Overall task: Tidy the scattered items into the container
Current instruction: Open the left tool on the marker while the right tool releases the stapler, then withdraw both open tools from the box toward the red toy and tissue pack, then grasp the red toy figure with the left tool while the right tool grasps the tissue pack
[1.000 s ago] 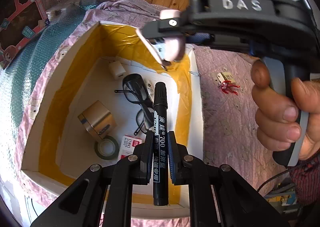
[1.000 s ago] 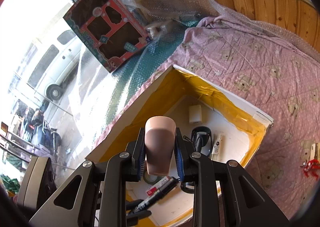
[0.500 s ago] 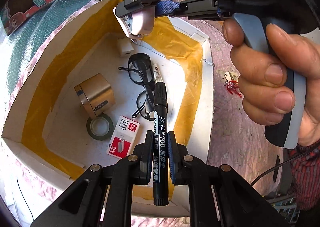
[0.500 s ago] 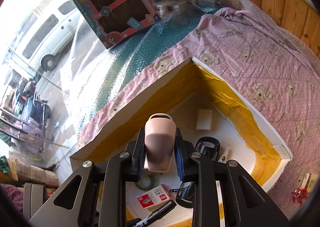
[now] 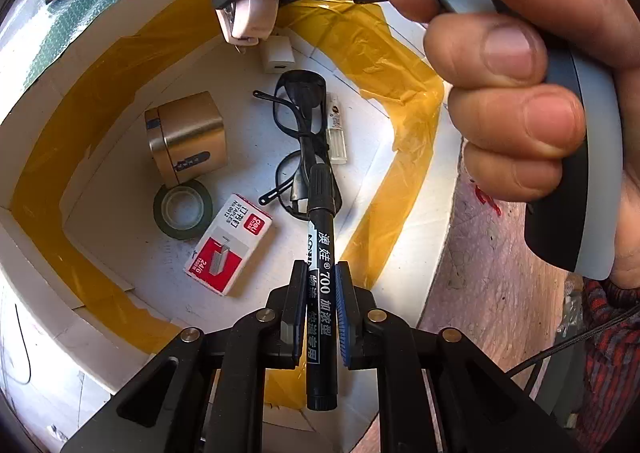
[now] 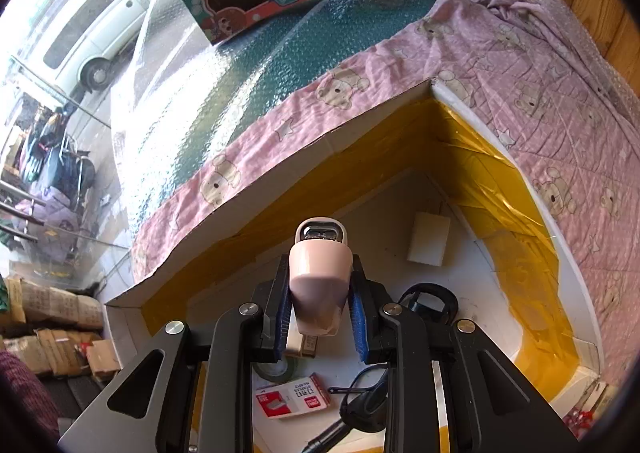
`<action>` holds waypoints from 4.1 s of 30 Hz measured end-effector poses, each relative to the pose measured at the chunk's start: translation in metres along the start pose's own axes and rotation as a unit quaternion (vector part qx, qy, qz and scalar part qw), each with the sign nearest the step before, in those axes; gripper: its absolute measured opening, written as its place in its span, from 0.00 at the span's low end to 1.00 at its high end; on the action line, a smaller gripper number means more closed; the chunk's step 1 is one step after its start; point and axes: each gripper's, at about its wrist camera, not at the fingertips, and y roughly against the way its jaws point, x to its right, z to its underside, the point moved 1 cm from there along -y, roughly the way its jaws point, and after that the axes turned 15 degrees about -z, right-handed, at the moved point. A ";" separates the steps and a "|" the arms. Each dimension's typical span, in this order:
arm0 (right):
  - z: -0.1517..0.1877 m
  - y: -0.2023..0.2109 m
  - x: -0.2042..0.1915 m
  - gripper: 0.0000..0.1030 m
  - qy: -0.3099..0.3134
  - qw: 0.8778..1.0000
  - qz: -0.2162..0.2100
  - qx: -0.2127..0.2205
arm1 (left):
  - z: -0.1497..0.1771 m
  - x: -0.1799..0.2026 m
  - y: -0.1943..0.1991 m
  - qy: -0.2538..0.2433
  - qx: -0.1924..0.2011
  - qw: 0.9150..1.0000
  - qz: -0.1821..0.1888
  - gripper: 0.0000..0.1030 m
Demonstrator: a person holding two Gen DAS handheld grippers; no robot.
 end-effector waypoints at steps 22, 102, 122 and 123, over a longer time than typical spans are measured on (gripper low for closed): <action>0.002 0.005 0.011 0.36 -0.004 0.998 0.055 0.014 | -0.018 -0.007 -0.021 0.041 -0.048 0.998 0.014 0.26; 0.286 0.190 0.350 0.33 -0.258 0.909 0.065 0.320 | -0.059 0.309 -0.116 -0.234 0.121 0.964 0.030 0.47; 0.401 0.283 0.324 0.15 -0.334 0.816 0.055 0.468 | -0.041 0.331 -0.084 -0.307 0.162 0.932 0.109 0.19; 0.411 0.285 0.320 0.15 -0.340 0.814 0.054 0.468 | -0.038 0.331 -0.082 -0.312 0.154 0.931 0.109 0.16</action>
